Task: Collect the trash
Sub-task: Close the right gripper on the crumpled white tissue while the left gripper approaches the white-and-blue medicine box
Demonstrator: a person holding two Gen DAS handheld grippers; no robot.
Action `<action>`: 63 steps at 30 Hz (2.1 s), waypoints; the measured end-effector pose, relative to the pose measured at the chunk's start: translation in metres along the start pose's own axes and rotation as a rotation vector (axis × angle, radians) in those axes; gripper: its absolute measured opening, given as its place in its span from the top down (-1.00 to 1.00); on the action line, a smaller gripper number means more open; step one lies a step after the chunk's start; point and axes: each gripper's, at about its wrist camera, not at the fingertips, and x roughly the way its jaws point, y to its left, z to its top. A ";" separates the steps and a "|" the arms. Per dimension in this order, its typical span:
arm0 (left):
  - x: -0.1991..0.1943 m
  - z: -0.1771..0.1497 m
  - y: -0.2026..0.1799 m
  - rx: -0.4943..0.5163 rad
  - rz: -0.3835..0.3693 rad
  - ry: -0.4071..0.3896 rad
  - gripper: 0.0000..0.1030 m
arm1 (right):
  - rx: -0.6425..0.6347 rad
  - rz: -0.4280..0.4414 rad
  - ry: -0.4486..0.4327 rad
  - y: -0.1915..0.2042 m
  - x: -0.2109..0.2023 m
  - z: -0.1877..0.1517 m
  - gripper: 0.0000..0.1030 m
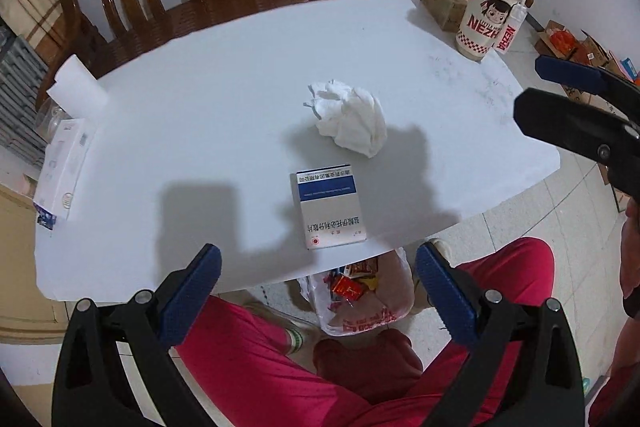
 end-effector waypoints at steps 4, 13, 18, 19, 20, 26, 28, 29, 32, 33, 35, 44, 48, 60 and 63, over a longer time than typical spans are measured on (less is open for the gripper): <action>0.017 0.006 0.001 0.001 -0.011 0.035 -0.85 | -0.002 0.012 0.032 0.001 0.020 0.004 -0.87; 0.067 0.015 0.010 -0.028 -0.019 0.125 -0.85 | -0.026 -0.014 0.109 -0.001 0.070 0.014 -0.87; 0.090 0.017 0.013 -0.038 -0.022 0.160 -0.85 | -0.029 -0.017 0.158 -0.006 0.098 0.015 -0.87; 0.094 0.018 0.013 -0.039 -0.022 0.168 -0.85 | -0.032 -0.017 0.169 -0.007 0.104 0.015 -0.87; 0.100 0.018 0.013 -0.055 -0.025 0.179 -0.85 | -0.034 -0.015 0.177 -0.007 0.108 0.016 -0.87; 0.123 0.017 0.025 -0.122 -0.066 0.218 -0.85 | -0.050 -0.037 0.229 -0.010 0.141 0.014 -0.87; 0.128 0.017 0.026 -0.129 -0.078 0.228 -0.85 | -0.056 -0.032 0.248 -0.012 0.151 0.013 -0.87; 0.130 0.017 0.027 -0.136 -0.084 0.229 -0.85 | -0.057 -0.031 0.254 -0.013 0.155 0.013 -0.87; 0.136 0.017 0.027 -0.155 -0.108 0.235 -0.85 | -0.059 -0.024 0.271 -0.014 0.166 0.011 -0.87; 0.137 0.017 0.025 -0.156 -0.122 0.238 -0.85 | -0.058 -0.020 0.276 -0.015 0.169 0.009 -0.87; 0.138 0.017 0.022 -0.149 -0.129 0.235 -0.85 | -0.056 -0.017 0.283 -0.016 0.174 0.009 -0.87; 0.152 0.016 0.016 -0.147 -0.127 0.256 -0.85 | -0.118 -0.042 0.296 -0.011 0.191 0.005 -0.87; 0.158 0.019 0.017 -0.139 -0.113 0.263 -0.85 | -0.135 -0.061 0.293 -0.012 0.201 0.005 -0.87; 0.161 0.023 0.007 -0.113 -0.050 0.236 -0.83 | -0.122 -0.063 0.310 -0.022 0.219 0.003 -0.17; 0.158 0.023 0.005 -0.102 -0.001 0.218 -0.55 | -0.121 -0.061 0.298 -0.024 0.217 0.002 -0.05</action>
